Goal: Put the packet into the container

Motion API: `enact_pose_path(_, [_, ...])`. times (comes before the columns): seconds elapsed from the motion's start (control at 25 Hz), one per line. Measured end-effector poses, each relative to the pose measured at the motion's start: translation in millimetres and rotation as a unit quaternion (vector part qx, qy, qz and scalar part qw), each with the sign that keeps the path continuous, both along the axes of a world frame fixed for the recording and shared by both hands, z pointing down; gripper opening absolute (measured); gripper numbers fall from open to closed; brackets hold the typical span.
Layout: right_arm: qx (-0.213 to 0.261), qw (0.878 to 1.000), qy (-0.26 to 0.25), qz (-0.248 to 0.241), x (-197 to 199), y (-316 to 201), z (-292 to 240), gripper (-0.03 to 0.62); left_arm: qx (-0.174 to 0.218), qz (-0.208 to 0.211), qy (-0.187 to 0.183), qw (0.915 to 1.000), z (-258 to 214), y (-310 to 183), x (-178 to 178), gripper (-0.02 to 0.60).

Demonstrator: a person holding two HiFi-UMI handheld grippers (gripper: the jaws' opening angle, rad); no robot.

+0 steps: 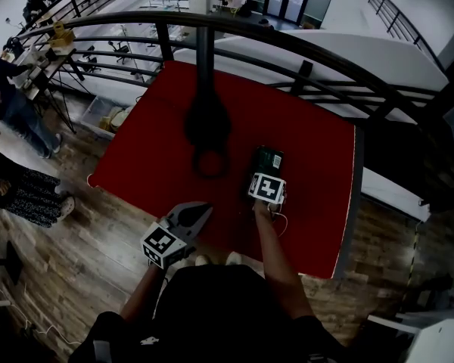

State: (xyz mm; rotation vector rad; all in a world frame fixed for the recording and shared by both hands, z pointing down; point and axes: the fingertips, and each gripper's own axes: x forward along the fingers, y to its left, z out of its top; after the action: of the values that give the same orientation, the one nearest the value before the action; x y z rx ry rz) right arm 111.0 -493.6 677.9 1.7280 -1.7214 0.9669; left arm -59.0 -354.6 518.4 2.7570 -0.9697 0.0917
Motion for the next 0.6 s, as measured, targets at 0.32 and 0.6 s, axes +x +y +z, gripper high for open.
enact_pose_path(0.32, [-0.017,1.0,0.008,-0.004,-3.2,1.5,17.0,0.387,-0.004,-0.004,-0.002,1.0,0.3,-2.0,-1.9,0.008])
enact_pose_path(0.6, [0.008,1.0,0.016,-0.013,-7.9,-3.0,16.1,0.387,-0.005,-0.003,0.002,1.0,1.7,-4.3,-7.2,0.008])
